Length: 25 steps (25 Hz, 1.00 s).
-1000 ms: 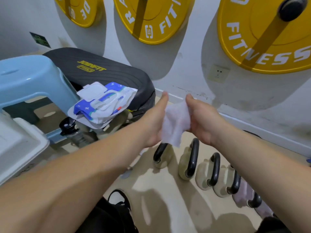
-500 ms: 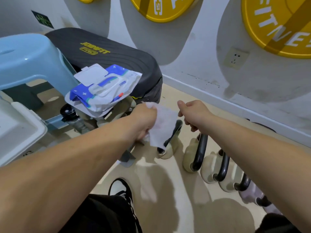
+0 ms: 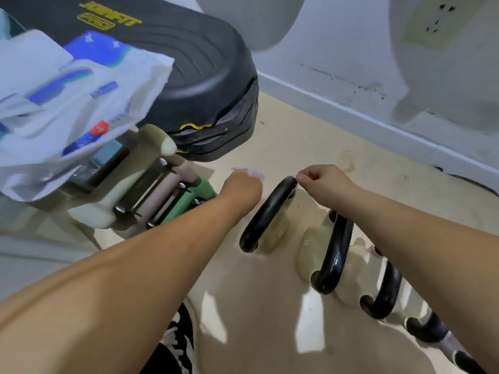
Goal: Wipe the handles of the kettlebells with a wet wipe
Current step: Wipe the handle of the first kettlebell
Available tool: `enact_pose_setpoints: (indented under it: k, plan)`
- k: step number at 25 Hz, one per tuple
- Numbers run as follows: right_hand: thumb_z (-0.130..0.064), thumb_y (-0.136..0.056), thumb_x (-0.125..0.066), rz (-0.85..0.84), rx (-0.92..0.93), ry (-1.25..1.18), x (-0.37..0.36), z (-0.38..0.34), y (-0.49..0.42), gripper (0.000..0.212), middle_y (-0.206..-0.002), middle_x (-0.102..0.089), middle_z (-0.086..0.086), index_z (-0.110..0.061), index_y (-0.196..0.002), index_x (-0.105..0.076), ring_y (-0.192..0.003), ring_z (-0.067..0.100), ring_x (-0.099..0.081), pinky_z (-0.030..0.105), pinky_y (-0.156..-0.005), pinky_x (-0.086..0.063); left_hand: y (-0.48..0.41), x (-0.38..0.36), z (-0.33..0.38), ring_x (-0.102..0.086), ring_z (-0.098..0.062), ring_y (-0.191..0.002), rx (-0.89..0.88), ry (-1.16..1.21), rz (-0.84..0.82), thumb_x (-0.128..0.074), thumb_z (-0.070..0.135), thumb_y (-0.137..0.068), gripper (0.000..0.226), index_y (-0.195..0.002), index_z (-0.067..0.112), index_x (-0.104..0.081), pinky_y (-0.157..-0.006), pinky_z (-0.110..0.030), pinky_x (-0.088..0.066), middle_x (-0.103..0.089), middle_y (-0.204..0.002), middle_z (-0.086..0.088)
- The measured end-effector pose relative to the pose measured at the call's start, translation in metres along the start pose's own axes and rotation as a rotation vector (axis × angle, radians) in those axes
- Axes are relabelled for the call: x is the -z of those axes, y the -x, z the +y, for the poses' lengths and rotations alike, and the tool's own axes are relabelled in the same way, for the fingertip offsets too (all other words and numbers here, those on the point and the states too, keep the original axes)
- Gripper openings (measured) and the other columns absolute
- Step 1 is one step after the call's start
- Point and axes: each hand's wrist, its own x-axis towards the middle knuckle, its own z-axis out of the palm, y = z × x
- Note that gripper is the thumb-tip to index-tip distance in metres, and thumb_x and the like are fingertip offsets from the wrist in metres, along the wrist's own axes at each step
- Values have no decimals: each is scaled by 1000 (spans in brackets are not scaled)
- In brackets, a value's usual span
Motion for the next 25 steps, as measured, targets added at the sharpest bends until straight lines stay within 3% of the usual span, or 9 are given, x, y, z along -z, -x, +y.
enact_pose_setpoints:
  k: [3,7,10,12,14,16,19,22,25]
  plan:
    - [-31,-92,-58,-47,-24,-98,-2,11,-11,28,-72,-46,4,-13,-70,-59,-69,17,-41,30,-67,-40,-9,-19,19,-48,-23,-137,-241,-29,-188,-37,17,-100,45,-139,14,-61,-116,-36,-36,-54,-147,-5]
    - [-9,-87,-52,-65,10,-32,-6,4,-20,24,-70,-38,8,4,-67,-53,-70,20,-34,33,-66,-33,8,-42,-2,-58,-29,-118,-484,-244,-262,-33,20,-102,33,-127,28,-52,-96,-39,-48,-59,-123,3]
    - [-5,-85,-49,-105,3,68,0,-8,-19,30,-66,-30,10,-14,-58,-41,-67,22,-27,33,-60,-25,39,-32,-25,-55,-30,-118,-758,-392,-170,-40,13,-92,80,-157,47,-7,-91,-47,-51,-44,-145,7]
    - [-18,-93,-56,-137,2,146,3,-14,-14,31,-62,-35,9,-14,-62,-54,-60,24,-28,29,-54,-25,61,-27,-53,-43,-31,-136,-719,-481,-117,-45,7,-90,94,-159,44,6,-98,-45,-46,-24,-162,6]
    - [-37,-97,-60,-148,8,171,4,-18,-9,31,-60,-47,2,-15,-83,-76,-57,19,-39,27,-53,-33,83,-25,-87,-9,-28,-156,-686,-645,-65,-44,27,-101,78,-163,30,4,-116,-44,-32,6,-171,-2]
    - [-43,-97,-61,-128,23,139,3,-18,-5,32,-62,-53,-3,-18,-98,-81,-58,15,-45,27,-55,-38,90,-26,-108,5,-32,-157,-670,-826,-25,-26,48,-104,73,-163,14,1,-125,-44,-18,18,-168,-11]
    - [-41,-96,-63,-86,22,85,-1,-14,-6,32,-69,-62,-1,-15,-95,-81,-58,13,-46,24,-54,-39,67,-37,-75,-13,-40,-152,-663,-955,-4,-20,46,-105,74,-160,8,9,-121,-46,-23,5,-167,-22]
    - [-38,-97,-62,-75,0,36,-2,-13,-5,38,-51,-46,-3,-10,-72,-72,-55,20,-38,25,-51,-33,33,-53,-24,-53,-35,-110,-551,-905,-11,-44,30,-99,83,-160,10,9,-76,-42,-42,-30,-149,-16]
    - [-38,-97,-63,-67,-37,27,-1,-14,-5,47,-32,-37,-13,-16,-55,-59,-49,17,-35,26,-50,-31,39,-57,-25,-57,-31,-95,-455,-839,77,-49,19,-94,82,-159,14,1,-66,-38,-36,-42,-133,-11]
